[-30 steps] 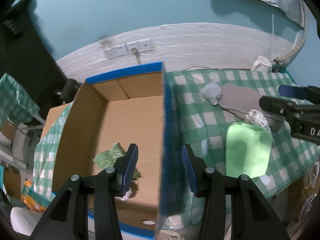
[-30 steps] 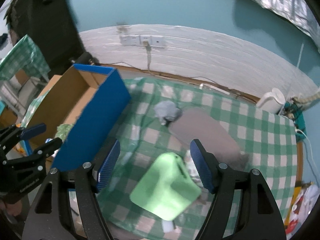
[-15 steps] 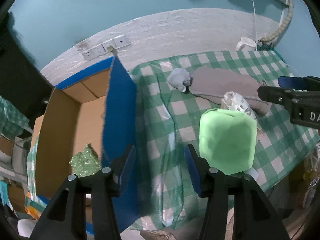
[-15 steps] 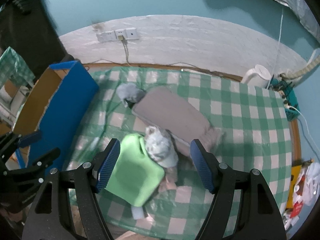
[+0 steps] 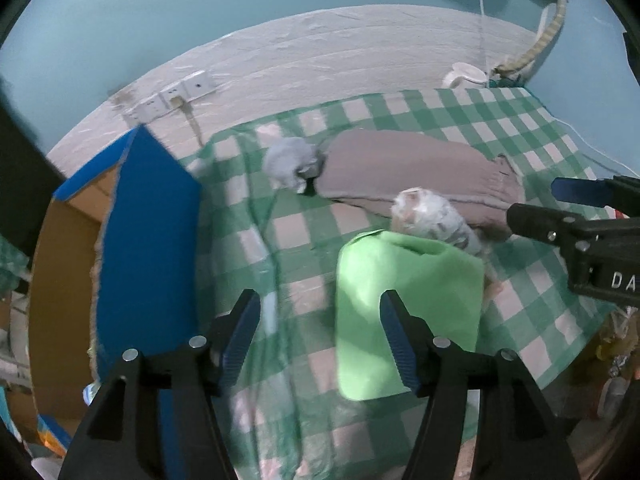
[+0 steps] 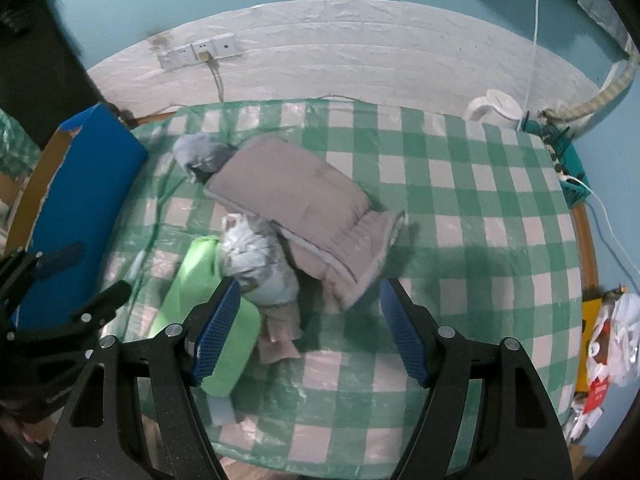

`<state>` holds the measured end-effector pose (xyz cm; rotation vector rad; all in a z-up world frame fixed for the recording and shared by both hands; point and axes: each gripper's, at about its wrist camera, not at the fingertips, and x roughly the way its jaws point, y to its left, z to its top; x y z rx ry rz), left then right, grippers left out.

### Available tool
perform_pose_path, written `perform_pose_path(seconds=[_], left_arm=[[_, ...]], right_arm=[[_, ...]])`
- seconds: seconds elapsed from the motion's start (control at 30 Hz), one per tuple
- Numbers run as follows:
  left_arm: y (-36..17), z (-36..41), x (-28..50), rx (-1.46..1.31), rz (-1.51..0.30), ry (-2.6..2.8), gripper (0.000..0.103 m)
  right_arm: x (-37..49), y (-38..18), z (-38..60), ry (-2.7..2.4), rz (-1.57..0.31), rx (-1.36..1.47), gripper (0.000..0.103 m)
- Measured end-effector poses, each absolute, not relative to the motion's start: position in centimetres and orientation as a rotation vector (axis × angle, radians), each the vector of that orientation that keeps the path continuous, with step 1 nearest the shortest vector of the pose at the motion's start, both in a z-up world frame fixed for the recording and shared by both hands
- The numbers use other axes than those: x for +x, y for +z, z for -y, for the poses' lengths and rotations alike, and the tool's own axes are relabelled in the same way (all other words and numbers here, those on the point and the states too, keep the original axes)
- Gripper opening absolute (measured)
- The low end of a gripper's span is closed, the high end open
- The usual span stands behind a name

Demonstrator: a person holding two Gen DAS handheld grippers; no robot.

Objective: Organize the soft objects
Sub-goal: 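Move both tools back over the table toward light green cloth and grey fleece, then grasp light green cloth with left tool while right tool reaches grey fleece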

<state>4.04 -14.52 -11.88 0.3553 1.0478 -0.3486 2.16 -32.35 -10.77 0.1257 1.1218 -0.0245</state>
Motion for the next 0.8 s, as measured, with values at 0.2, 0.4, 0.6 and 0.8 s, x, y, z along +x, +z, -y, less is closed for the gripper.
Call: perform_pose_path(seconds=[0.2,0.4,0.6,0.8], left_arm=[[-12.9,16.5,4.7,0.353,-1.062,-0.392,0.069],[-13.6,18.0,5.1,0.369,-1.061,-0.434,0.071],[-14.2,19.0,5.4,0.369,-1.081,-0.468,0.071],[-14.6,19.7,5.4,0.371,-1.084,-0.499,0.067]], right_arm=[[2.3,-11.6,33.4,-0.045,-1.137,0.125,0.073],[3.0,-12.1,34.2,-0.055,-1.142,0.122,0.073],[4.4,-12.5,33.9,-0.04,-1.139,0.054,0.073],[6.5,-13.5,33.4,0.012,-1.133,-0.025,0.073]])
